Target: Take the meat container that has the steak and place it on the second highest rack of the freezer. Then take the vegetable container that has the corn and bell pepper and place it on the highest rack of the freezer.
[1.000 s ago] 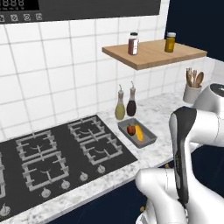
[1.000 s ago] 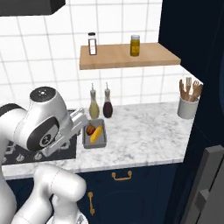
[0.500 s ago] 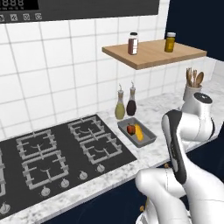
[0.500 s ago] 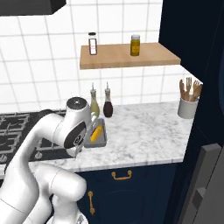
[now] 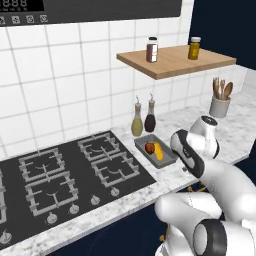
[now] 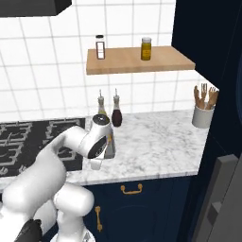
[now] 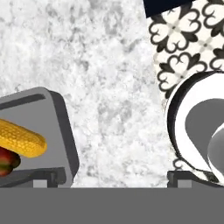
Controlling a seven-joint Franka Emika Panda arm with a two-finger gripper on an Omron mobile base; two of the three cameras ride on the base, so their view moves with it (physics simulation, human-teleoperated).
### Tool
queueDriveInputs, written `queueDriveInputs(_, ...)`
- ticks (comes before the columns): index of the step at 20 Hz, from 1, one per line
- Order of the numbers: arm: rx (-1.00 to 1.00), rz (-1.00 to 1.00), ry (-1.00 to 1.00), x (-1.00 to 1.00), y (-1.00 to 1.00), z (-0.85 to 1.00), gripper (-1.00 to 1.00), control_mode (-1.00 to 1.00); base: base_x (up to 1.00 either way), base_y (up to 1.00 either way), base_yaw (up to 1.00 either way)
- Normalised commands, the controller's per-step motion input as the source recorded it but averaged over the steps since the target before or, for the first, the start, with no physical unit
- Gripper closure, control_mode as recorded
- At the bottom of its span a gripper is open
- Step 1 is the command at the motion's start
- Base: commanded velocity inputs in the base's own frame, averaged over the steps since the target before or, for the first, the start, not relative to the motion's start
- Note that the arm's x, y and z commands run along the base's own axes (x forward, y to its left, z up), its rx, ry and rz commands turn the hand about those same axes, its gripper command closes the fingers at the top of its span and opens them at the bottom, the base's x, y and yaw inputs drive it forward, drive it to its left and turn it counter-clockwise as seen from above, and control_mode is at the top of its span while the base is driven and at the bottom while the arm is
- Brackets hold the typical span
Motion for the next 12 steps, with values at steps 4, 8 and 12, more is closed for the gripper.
queueDriveInputs(4, -0.02, 0.05, 0.37, 1.0, 0.22, -0.06, -1.0, -1.0, 0.0, 0.0, 0.0)
queueDriveInputs(8, -0.09, 0.02, 0.17, 0.32, 0.21, -0.28, -1.0, -1.0, 0.0, 0.0, 0.0)
queueDriveInputs(12, -0.16, 0.25, -0.1, 0.0, -0.12, -0.93, -1.0, -1.0, 0.0, 0.0, 0.0)
